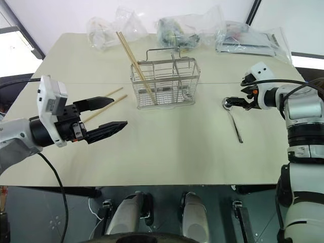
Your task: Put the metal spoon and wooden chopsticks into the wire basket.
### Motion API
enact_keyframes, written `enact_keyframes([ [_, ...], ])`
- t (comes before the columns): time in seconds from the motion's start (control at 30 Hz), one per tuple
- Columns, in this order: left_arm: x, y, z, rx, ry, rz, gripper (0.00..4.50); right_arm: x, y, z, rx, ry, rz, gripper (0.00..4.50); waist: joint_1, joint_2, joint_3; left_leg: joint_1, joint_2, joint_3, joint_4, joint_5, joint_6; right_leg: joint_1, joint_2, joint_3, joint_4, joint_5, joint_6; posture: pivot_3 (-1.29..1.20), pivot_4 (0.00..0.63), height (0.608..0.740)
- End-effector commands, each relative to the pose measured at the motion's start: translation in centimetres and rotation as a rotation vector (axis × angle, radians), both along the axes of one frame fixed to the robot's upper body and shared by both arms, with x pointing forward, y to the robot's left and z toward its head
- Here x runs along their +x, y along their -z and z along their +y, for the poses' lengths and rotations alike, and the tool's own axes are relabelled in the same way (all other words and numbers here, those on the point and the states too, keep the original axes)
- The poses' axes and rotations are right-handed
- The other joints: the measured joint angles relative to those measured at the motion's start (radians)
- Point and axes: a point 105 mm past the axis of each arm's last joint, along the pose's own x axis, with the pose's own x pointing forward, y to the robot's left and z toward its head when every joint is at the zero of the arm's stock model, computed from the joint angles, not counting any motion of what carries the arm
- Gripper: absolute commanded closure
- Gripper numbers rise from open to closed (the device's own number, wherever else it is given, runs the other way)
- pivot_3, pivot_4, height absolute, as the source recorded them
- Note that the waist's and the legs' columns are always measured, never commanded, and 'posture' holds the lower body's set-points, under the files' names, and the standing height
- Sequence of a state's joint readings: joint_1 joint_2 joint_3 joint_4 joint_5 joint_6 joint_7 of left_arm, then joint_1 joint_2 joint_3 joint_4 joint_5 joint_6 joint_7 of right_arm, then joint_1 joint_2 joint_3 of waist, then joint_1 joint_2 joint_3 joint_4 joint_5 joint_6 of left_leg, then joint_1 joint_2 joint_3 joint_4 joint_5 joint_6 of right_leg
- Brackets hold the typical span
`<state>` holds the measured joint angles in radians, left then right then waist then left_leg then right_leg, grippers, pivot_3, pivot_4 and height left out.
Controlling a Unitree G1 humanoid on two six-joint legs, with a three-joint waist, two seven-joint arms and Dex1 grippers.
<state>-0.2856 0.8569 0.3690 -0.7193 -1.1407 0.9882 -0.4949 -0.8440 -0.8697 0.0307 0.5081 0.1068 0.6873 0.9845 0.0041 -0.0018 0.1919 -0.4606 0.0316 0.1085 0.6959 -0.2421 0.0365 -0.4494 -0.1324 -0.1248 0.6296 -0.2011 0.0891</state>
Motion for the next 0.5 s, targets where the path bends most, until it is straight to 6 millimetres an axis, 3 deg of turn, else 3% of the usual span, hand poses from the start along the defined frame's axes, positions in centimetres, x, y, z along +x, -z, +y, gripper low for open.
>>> enact_keyframes([
  [0.03, -0.4, -1.3, 0.0, -0.016, 0.013, -0.052, 0.02, -0.6, 0.3, 0.5, 0.06, 0.069, 0.066, 0.45, 0.006, 0.0, 0.0, 0.0, 0.0, 0.0, 0.0, 0.0, 0.0, 0.0, 0.0, 0.0, 0.0, 0.0, 0.0, 0.0, 0.15, 0.704],
  [0.33, -0.6, -1.3, -0.9, -0.011, 0.078, -0.049, 0.02, -2.7, 3.8, 1.2, 0.092, 0.148, 0.201, 0.45, 0.009, 0.0, 0.0, 0.0, -0.001, 0.0, 0.0, 0.0, 0.0, 0.0, 0.0, 0.0, -0.001, 0.0, 0.0, 0.0, 0.15, 0.704],
  [0.5, -0.6, -1.5, -1.2, 0.002, 0.105, -0.053, 0.02, -2.8, 4.6, 1.5, 0.103, 0.157, 0.195, 0.45, 0.007, 0.0, 0.0, 0.0, 0.0, 0.0, 0.0, 0.0, 0.0, 0.0, 0.0, 0.0, 0.0, 0.0, 0.0, 0.0, 0.15, 0.704],
])
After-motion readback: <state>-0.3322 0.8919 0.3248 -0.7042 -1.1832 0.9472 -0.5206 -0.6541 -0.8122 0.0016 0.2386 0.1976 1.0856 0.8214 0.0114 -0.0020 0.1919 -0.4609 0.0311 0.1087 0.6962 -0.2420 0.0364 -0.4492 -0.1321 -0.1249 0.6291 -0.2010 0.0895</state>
